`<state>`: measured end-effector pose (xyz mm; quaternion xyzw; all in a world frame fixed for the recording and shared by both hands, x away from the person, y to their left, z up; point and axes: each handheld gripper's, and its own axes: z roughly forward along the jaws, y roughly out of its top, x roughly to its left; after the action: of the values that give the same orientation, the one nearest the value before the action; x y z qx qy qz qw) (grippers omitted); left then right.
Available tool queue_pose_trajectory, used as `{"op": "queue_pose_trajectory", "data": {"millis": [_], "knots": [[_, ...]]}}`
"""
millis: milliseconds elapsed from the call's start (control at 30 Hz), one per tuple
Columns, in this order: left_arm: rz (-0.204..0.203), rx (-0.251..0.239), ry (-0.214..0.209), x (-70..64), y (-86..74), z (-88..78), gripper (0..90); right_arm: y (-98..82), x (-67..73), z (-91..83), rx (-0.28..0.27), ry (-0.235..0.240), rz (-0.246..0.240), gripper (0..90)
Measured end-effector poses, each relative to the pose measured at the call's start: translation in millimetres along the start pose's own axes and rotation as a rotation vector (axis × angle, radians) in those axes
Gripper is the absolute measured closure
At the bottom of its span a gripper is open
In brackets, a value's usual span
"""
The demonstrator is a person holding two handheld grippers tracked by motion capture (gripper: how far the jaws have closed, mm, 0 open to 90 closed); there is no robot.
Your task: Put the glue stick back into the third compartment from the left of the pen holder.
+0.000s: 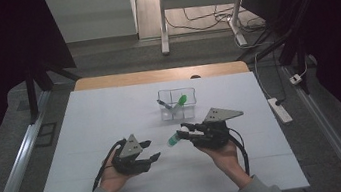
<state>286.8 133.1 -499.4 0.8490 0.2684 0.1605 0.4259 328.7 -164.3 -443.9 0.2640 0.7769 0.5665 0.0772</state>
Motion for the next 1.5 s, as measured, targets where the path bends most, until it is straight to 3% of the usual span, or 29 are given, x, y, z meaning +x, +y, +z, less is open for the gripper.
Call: {"op": "queue_pose_trajectory", "data": {"millis": [267, 433, 600, 800, 933, 1167, 1300, 1500], "knots": [[-0.078, 0.013, 0.03, 16.3, -22.5, -27.1, 40.0, 11.2, -8.6, -20.4, -0.058, -0.066, 0.008, 64.8], [-0.14, 0.011, 0.037, 24.7, -34.1, -39.6, 38.7, 17.6, -14.7, -29.9, -0.071, -0.105, -0.018, 64.8], [-0.169, 0.011, 0.045, 27.9, -44.7, -47.9, 38.5, 25.4, -25.9, -34.2, -0.077, -0.148, -0.02, 64.8], [-0.178, 0.023, 0.052, 29.0, -54.7, -55.4, 38.1, 37.6, -41.0, -33.7, -0.077, -0.199, -0.01, 64.8], [-0.185, 0.034, 0.056, 30.1, -61.8, -58.9, 38.0, 46.4, -49.5, -29.4, -0.077, -0.246, -0.029, 64.8], [-0.187, 0.04, 0.06, 31.1, -64.7, -60.0, 38.0, 59.8, -71.0, -13.1, -0.058, -0.307, -0.008, 64.7], [-0.18, 0.047, 0.057, 30.2, -64.1, -58.5, 37.7, 64.1, -75.9, -2.1, -0.032, -0.361, -0.032, 64.7], [-0.18, 0.05, 0.057, 30.7, -64.4, -58.5, 37.5, 63.9, -85.0, 4.9, -0.022, -0.381, -0.019, 64.7]]}}
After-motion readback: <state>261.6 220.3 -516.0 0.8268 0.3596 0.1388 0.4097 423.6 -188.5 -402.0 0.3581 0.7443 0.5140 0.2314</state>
